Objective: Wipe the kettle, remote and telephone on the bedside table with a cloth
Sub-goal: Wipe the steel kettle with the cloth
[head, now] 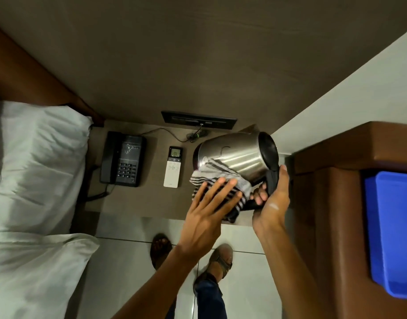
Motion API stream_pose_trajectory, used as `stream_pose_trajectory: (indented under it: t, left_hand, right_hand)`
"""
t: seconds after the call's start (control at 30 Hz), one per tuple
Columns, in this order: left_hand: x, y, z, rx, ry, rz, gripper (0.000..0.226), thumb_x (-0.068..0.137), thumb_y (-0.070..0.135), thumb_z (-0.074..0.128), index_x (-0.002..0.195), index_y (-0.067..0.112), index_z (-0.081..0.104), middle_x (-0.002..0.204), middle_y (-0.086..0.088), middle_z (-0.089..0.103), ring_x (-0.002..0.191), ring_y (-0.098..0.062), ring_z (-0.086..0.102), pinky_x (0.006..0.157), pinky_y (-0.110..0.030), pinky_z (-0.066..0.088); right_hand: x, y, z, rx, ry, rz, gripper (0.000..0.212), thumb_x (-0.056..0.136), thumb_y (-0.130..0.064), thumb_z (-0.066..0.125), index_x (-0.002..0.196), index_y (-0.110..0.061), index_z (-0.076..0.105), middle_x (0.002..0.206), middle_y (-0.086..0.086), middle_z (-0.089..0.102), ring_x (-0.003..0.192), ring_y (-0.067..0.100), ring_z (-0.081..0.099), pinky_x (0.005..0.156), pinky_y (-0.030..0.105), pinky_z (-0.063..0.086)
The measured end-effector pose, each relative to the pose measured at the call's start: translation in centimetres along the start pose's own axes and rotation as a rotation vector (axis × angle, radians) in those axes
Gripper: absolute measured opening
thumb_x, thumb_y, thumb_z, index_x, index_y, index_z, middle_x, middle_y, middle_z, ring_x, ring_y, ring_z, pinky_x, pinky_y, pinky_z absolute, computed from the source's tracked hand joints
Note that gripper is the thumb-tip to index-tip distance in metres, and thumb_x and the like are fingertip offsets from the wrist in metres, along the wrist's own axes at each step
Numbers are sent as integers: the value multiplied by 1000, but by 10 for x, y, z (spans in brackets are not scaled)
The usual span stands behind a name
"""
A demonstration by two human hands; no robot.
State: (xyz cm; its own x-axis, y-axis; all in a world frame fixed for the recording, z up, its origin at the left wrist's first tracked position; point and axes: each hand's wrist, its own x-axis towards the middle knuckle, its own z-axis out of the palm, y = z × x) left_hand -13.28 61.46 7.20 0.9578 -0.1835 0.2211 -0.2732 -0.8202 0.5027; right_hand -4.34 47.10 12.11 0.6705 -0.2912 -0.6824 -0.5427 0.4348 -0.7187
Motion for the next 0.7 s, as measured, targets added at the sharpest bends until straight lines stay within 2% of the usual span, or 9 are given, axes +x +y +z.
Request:
stream_pose_trajectory:
  t: [0.13,0.23,0.33,0.4,0.47,0.53,0.6,0.7]
  left_hand:
    - [22,4,-9,-122,142,-167,71,90,-3,51,154,27,44,170,5,26,158,-21,22,125,-46,25]
    - [61,7,-17,-216,295,-262,64,95,-2,48,155,21,43,167,-2,34,158,-23,23,128,-49,18]
    - [76,6,-20,-210,315,-292,58,101,9,45,157,21,39,168,-1,33,158,-22,23,129,-52,15]
    - [60,2,-20,-275,292,-306,53,102,9,47,155,14,42,164,-6,39,156,-26,29,127,-56,23]
    - [47,-12,-26,-421,309,-483,48,101,2,48,149,7,49,154,-12,51,147,-28,45,119,-56,39]
    - [56,-29,-35,-476,315,-668,46,99,1,46,144,8,54,143,-11,60,133,-25,58,107,-51,51]
    - [76,-28,-38,-389,258,-596,48,96,9,43,143,13,54,143,-8,60,131,-21,57,108,-48,51]
    - [81,-4,-28,-288,146,-289,56,96,13,42,151,23,44,157,0,47,151,-14,36,126,-44,30]
  right_hand:
    - [6,-12,17,-27,-23,-19,54,79,-75,71,55,-26,63,51,-7,43,42,9,39,41,23,39]
    - [9,-17,24,-36,-22,-12,59,79,-76,70,52,-24,58,49,-5,44,43,11,41,45,24,42]
    - [9,-18,23,-25,-21,7,57,78,-75,71,54,-24,59,50,-4,44,44,12,41,48,27,43]
    - [7,-18,18,-65,-21,5,56,78,-75,71,54,-25,60,49,-4,44,43,12,41,47,28,43]
    - [6,-16,11,-111,-35,4,55,78,-74,70,54,-25,61,48,-3,43,41,11,40,46,27,43]
    - [3,-9,3,-155,-28,16,55,79,-74,68,55,-25,61,47,-3,42,40,11,40,44,26,44]
    - [0,0,-1,-173,-13,38,53,83,-71,69,58,-25,63,48,-3,41,40,11,39,44,25,44]
    - [-4,13,-3,-137,34,83,48,87,-67,70,66,-25,67,50,-5,45,43,9,43,49,25,44]
